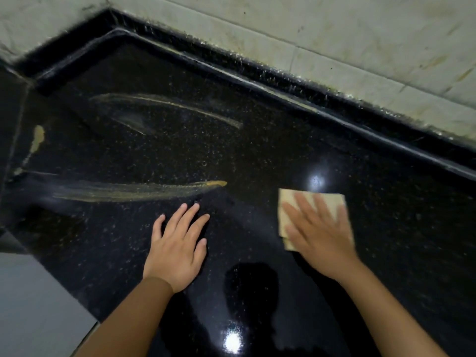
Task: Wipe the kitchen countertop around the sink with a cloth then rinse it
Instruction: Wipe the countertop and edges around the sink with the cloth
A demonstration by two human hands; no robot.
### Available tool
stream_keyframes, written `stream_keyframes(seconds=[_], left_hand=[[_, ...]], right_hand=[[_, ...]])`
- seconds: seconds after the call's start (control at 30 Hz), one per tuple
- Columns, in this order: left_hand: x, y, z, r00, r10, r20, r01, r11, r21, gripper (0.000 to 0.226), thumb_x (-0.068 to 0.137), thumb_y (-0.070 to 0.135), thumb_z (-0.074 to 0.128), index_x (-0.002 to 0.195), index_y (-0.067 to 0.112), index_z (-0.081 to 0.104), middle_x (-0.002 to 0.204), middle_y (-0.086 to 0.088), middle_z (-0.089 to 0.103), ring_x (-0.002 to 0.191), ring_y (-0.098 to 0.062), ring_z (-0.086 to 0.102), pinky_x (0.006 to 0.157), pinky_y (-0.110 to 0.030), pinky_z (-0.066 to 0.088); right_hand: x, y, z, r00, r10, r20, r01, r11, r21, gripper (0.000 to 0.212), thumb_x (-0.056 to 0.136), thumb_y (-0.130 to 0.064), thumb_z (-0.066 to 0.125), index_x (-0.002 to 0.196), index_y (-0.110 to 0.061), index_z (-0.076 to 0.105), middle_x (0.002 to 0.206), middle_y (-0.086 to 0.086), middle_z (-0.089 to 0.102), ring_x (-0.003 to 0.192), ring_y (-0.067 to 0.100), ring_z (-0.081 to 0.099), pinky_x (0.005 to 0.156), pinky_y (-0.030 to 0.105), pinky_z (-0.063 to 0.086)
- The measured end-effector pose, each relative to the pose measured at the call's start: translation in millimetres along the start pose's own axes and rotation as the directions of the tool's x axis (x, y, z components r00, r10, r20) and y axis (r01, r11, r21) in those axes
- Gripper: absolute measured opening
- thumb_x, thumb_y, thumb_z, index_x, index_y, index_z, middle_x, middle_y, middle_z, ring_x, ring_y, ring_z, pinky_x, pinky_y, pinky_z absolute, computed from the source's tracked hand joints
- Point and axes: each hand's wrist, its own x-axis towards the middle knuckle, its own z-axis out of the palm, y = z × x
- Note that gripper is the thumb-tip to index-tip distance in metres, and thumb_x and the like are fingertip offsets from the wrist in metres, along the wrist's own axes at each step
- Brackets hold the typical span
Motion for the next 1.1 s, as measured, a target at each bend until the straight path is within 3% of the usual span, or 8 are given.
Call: stream_keyframes(seconds=[0.07, 0.13, 0.3, 0.5, 0.63, 0.77, 0.93, 1.1], left_hand=[[0, 0, 1, 1.0, 0.014, -0.024, -0.013, 1.0, 0.005, 0.044, 0.094, 0.036, 0.025, 0.12, 0.015, 0.054, 0.129, -0.009, 0.057, 0.125, -0.021, 0.033, 0.098, -0.044, 0.019], [0, 0, 1, 1.0, 0.012, -0.02, -0.012, 1.0, -0.006, 0.045, 0.087, 0.033, 0.033, 0.119, 0.013, 0.058, 0.129, -0.01, 0.057, 0.125, -0.021, 0.033, 0.098, -0.044, 0.018], [0, 0, -1, 1.0, -0.002, 0.005, 0.002, 0.999, -0.046, 0.046, 0.086, 0.032, 0.033, 0.119, 0.013, 0.058, 0.13, -0.01, 0.056, 0.125, -0.021, 0.032, 0.099, -0.045, 0.018], [1, 0, -1, 1.0, 0.002, 0.007, -0.001, 0.999, -0.054, 0.045, 0.086, 0.033, 0.034, 0.118, 0.014, 0.059, 0.129, -0.01, 0.057, 0.125, -0.02, 0.032, 0.099, -0.042, 0.017], [3, 2, -5, 1.0, -0.022, 0.018, 0.023, 0.996, -0.084, 0.047, 0.085, 0.033, 0.033, 0.118, 0.013, 0.06, 0.13, -0.011, 0.056, 0.125, -0.018, 0.029, 0.102, -0.041, 0.018], [2, 7, -11, 0.993, -0.08, 0.082, 0.088, 0.991, -0.097, 0.059, 0.084, 0.04, 0.023, 0.125, 0.015, 0.056, 0.138, -0.007, 0.049, 0.133, -0.017, 0.027, 0.105, -0.052, 0.025], [-1, 12, -16, 0.985, -0.106, 0.139, 0.124, 0.984, -0.125, 0.075, 0.079, 0.049, 0.006, 0.136, 0.018, 0.045, 0.148, -0.001, 0.034, 0.141, -0.02, 0.023, 0.113, -0.045, 0.013], [-1, 15, -21, 0.981, -0.12, 0.156, 0.141, 0.981, -0.132, 0.08, 0.075, 0.05, 0.001, 0.137, 0.019, 0.043, 0.15, 0.0, 0.032, 0.142, -0.019, 0.02, 0.114, -0.044, 0.01]], right_hand=[[-9, 31, -2, 0.987, 0.157, 0.011, -0.157, 0.988, -0.006, 0.077, 0.068, -0.061, -0.017, 0.142, -0.044, -0.01, 0.149, -0.022, -0.023, 0.143, 0.016, -0.017, 0.113, 0.052, -0.006], [5, 52, -11, 0.961, 0.277, -0.021, -0.274, 0.959, 0.077, 0.052, 0.093, -0.051, 0.003, 0.144, -0.041, -0.003, 0.154, -0.016, -0.017, 0.144, 0.018, -0.015, 0.112, 0.055, -0.004], [89, 62, -53, 0.91, 0.391, -0.139, -0.344, 0.898, 0.273, 0.048, 0.099, -0.041, 0.018, 0.146, -0.035, 0.01, 0.157, -0.009, -0.007, 0.144, 0.023, -0.011, 0.109, 0.06, -0.007], [127, 14, -62, 0.966, 0.209, -0.152, -0.173, 0.96, 0.221, 0.049, 0.099, -0.042, 0.014, 0.147, -0.035, 0.006, 0.157, -0.008, -0.01, 0.144, 0.027, -0.013, 0.109, 0.061, -0.007], [91, -40, -30, 0.986, -0.033, -0.164, 0.053, 0.992, 0.118, 0.048, 0.099, -0.041, 0.014, 0.147, -0.036, 0.006, 0.157, -0.008, -0.007, 0.144, 0.026, -0.013, 0.109, 0.059, -0.011], [42, -46, -5, 0.984, -0.111, -0.138, 0.126, 0.987, 0.101, 0.048, 0.099, -0.042, 0.016, 0.146, -0.038, 0.007, 0.157, -0.011, -0.006, 0.144, 0.02, -0.014, 0.111, 0.051, -0.015], [-16, 34, 6, 0.982, 0.155, -0.107, -0.14, 0.981, 0.133, 0.049, 0.099, -0.044, 0.017, 0.145, -0.041, 0.003, 0.156, -0.013, -0.01, 0.144, 0.016, -0.011, 0.114, 0.047, -0.007], [-32, 133, -10, 0.842, 0.533, -0.087, -0.489, 0.82, 0.297, 0.05, 0.099, -0.042, 0.019, 0.147, -0.036, 0.008, 0.157, -0.008, -0.006, 0.145, 0.021, -0.007, 0.114, 0.052, -0.002]])
